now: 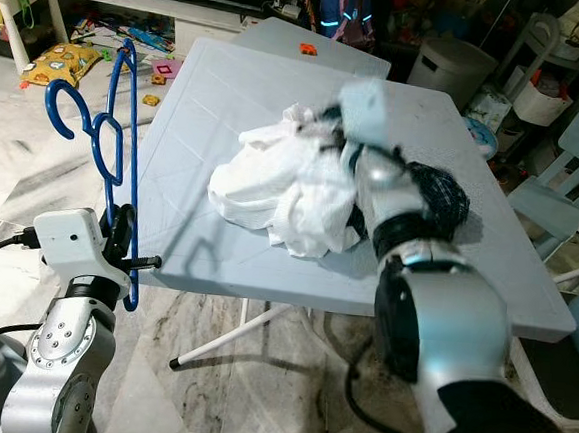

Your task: Hang hanger

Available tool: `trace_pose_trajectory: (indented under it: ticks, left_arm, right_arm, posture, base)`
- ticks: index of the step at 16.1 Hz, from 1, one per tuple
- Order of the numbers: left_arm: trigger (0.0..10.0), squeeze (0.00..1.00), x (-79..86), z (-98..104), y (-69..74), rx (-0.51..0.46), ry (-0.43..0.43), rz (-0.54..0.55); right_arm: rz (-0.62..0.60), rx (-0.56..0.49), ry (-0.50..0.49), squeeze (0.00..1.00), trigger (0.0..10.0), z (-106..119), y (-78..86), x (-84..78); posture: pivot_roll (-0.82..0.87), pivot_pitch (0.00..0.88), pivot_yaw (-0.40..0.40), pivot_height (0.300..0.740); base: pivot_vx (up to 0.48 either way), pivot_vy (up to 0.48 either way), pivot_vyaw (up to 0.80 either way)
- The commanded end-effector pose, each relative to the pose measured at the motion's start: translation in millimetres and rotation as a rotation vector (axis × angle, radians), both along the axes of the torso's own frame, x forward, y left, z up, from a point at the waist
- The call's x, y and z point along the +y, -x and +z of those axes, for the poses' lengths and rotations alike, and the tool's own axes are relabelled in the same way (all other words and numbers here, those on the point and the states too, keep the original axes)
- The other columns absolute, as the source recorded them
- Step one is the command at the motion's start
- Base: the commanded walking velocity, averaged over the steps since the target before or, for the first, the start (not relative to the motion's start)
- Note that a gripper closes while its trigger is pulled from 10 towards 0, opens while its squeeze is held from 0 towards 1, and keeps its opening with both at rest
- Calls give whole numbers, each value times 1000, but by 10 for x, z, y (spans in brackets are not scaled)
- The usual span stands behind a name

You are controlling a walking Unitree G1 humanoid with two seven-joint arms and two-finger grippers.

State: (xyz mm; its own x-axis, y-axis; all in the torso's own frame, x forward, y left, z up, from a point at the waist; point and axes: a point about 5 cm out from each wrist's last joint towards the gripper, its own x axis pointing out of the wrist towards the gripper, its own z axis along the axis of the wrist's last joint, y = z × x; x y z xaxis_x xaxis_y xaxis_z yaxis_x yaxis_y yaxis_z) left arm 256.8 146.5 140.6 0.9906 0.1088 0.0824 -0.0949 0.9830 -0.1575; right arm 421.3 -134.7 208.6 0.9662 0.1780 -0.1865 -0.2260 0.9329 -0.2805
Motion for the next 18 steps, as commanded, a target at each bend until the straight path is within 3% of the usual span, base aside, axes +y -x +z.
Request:
trace_pose_trajectory:
  ticks: [1,4,8,11,14,15,18]
  left_arm:
    - [10000,0,-83,24,-28,-9,15,-33]
    - [10000,0,-84,26,-44,-10,10,-49]
    - [10000,0,-81,-15,-42,11,-11,-63]
    - [10000,0,-97,-24,-45,15,-14,-80]
    - [10000,0,-93,-48,0,24,-34,-99]
    - [10000,0,-86,-64,38,31,-49,-103]
    - [10000,0,-92,-52,75,27,-70,-113]
  right_arm:
    - [7,14,38,1000,10000,-50,17,-131]
    - [10,-35,36,1000,10000,-56,32,-234]
    - [38,-136,-126,1000,10000,6,61,-313]
    - [61,-181,-163,1000,10000,-33,106,-351]
    - [50,-220,-223,1000,10000,-168,218,-447]
    - [20,-284,-217,1000,10000,-226,331,-520]
    - [-21,-320,-266,1000,10000,-305,491,-565]
  posture:
    - [49,19,-129,740]
    - [34,11,-116,740]
    - [17,8,-100,740]
    - [11,7,-96,740]
    - [-2,9,-86,740]
    - [-10,10,-79,740]
    - [-18,10,-69,740]
  base:
    - [0,0,0]
    - [0,0,0]
    - [0,0,0]
    - [0,0,0]
    - [0,0,0]
    - [0,0,0]
    - [0,0,0]
